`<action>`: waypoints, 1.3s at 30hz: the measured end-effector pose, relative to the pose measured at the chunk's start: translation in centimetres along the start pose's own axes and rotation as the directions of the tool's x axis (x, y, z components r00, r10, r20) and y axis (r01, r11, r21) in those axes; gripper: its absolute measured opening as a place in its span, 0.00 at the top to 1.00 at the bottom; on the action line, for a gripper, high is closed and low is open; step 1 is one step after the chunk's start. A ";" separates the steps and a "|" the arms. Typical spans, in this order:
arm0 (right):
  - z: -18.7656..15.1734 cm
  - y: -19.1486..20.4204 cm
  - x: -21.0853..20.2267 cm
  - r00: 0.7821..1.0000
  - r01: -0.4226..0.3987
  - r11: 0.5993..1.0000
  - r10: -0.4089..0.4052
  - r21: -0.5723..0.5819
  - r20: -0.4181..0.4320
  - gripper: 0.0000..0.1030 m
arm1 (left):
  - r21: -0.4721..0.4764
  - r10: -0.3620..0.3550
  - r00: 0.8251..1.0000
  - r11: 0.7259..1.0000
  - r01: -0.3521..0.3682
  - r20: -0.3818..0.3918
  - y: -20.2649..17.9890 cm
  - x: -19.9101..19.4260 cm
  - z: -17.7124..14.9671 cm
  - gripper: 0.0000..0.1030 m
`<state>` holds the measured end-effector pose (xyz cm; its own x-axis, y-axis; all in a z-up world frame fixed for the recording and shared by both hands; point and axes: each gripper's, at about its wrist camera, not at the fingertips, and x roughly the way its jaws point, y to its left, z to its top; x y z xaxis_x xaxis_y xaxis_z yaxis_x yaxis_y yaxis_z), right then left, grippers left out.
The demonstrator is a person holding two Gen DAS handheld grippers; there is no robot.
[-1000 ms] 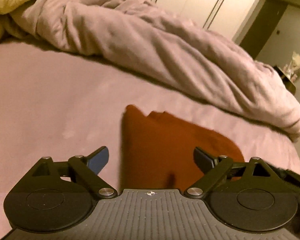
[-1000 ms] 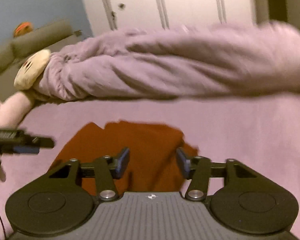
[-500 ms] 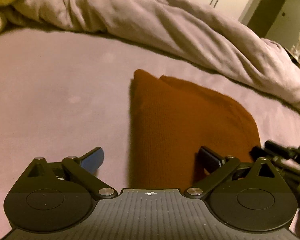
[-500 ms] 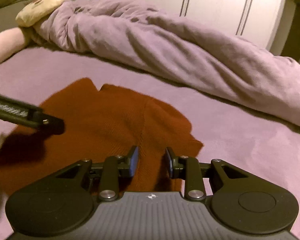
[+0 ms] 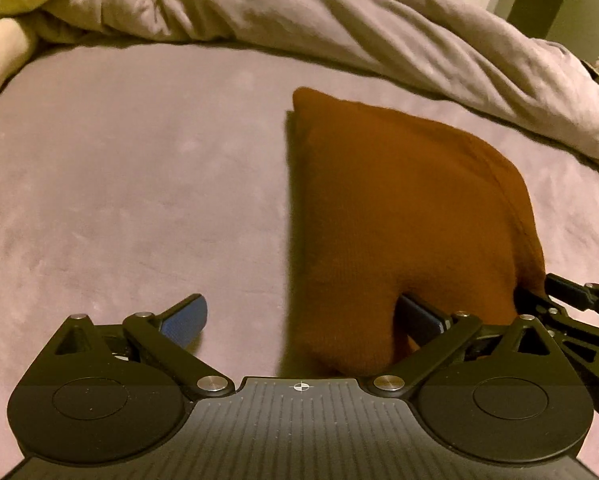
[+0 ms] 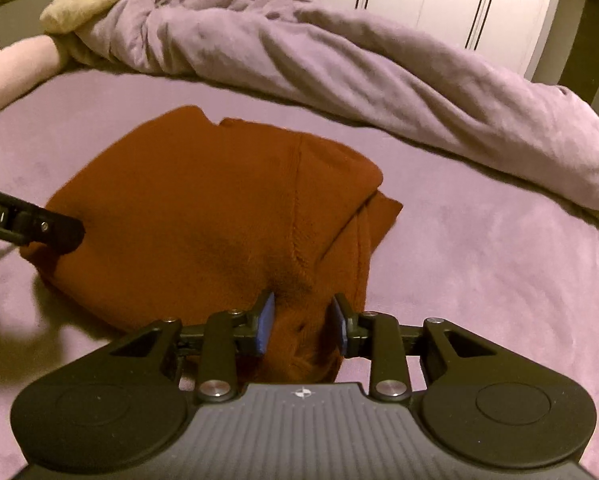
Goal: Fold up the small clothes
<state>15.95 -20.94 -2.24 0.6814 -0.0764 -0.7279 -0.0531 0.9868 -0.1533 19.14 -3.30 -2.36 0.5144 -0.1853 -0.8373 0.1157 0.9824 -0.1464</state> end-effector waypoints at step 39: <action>-3.0 1.2 -8.2 0.967 -0.044 0.956 0.114 0.290 -0.229 0.04 | 0.027 0.066 0.994 0.998 -0.064 -0.091 -3.1 -6.9 -5.6 0.00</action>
<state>8.07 -19.52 1.57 0.4856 0.0059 -0.8742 0.1310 0.9882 0.0794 10.44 -4.91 0.90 0.4416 -0.1171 -0.8895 0.1058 0.9913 -0.0779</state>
